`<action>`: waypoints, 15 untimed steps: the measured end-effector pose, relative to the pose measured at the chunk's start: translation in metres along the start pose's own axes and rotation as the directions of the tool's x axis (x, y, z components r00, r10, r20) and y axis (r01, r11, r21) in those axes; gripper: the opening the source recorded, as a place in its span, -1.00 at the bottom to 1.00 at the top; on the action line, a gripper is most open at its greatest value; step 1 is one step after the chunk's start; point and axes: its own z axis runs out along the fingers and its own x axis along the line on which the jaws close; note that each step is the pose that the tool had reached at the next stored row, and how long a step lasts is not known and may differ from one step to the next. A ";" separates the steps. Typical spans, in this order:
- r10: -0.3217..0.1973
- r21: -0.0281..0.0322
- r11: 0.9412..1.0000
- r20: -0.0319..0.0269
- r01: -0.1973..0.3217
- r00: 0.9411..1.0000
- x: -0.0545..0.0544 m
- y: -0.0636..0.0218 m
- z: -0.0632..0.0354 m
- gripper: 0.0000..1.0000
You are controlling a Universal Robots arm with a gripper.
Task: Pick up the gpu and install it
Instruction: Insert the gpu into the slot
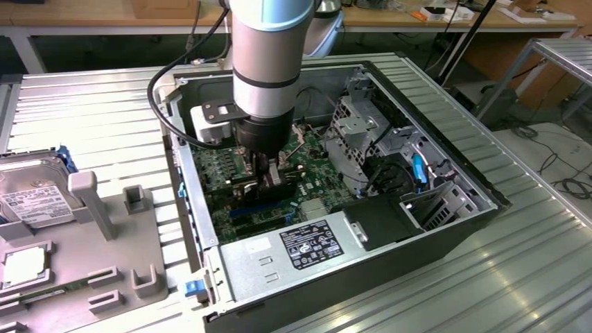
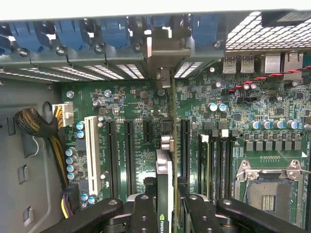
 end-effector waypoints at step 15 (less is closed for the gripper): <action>0.000 0.000 1.000 0.000 0.000 1.000 0.001 0.0000 0.0017 -0.47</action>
